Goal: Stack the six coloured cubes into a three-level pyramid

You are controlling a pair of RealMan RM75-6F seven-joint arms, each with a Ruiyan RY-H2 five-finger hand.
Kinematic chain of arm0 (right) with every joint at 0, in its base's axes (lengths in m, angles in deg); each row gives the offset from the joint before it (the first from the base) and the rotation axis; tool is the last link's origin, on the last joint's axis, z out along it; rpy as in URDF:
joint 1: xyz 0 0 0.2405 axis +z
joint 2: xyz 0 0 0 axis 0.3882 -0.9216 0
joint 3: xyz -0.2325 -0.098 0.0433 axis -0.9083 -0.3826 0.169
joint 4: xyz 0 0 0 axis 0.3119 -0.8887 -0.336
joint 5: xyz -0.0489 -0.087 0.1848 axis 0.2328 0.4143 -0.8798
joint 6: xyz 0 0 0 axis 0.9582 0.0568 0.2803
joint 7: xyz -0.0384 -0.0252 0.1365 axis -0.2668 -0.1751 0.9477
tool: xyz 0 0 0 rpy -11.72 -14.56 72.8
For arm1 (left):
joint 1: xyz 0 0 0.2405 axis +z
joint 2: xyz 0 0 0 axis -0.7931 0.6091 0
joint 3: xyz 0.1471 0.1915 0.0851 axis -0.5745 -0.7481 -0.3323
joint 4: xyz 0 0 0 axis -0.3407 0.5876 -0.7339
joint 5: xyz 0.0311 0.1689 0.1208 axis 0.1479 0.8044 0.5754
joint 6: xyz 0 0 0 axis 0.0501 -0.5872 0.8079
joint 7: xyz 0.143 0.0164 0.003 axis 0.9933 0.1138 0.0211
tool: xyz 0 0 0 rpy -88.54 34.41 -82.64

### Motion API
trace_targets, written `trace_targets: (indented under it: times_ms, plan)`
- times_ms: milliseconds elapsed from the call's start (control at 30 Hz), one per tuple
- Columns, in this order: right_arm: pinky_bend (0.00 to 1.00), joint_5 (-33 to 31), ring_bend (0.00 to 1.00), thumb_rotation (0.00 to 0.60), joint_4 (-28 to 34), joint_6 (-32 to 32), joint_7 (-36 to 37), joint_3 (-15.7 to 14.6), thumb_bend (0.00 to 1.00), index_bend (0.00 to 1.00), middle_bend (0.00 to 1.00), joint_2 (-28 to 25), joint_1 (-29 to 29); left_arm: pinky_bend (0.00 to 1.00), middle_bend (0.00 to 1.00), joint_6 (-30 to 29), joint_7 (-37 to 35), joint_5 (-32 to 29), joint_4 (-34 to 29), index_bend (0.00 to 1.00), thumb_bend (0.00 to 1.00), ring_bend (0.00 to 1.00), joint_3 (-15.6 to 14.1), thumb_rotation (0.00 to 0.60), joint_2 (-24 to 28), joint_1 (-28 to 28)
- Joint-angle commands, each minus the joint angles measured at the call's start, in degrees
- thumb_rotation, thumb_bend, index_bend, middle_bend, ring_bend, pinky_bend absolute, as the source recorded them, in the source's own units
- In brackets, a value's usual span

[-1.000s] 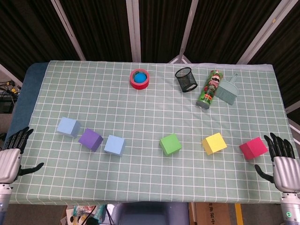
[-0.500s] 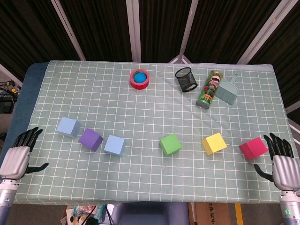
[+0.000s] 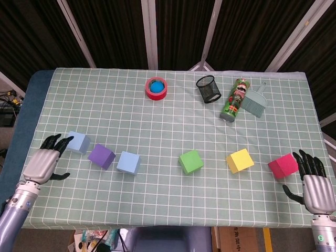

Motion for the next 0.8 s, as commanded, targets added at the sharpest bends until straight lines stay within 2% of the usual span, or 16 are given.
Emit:
trace_targets:
  times_ms: [33, 333, 533, 800]
  plan:
    - [0.00, -0.2, 0.00, 0.600, 0.0, 0.1, 0.0, 0.2, 0.27, 0.00, 0.00, 0.0, 0.1, 0.00, 0.16, 4.7, 2.5, -3.6, 0.1, 0.00, 0.07, 0.00, 1.9, 0.600, 0.2, -4.2]
    - [0.00, -0.2, 0.00, 0.600, -0.3, 0.2, -0.3, 0.2, 0.27, 0.00, 0.00, 0.2, 0.2, 0.00, 0.16, 12.6, 6.9, -8.9, 3.9, 0.00, 0.11, 0.00, 3.6, 0.600, -2.5, -12.0]
    - [0.00, -0.8, 0.00, 0.600, -0.6, 0.2, -0.2, 0.4, 0.27, 0.00, 0.00, 0.2, 0.1, 0.00, 0.18, 17.9, 7.7, -9.3, 6.4, 0.00, 0.11, 0.00, 2.7, 0.600, -3.7, -16.1]
    - [0.00, -1.6, 0.00, 0.600, -0.8, 0.2, 0.1, 0.6, 0.27, 0.00, 0.00, -0.1, 0.0, 0.00, 0.19, 20.2, 6.5, -8.2, 8.4, 0.00, 0.11, 0.00, 1.4, 0.600, -4.3, -18.6]
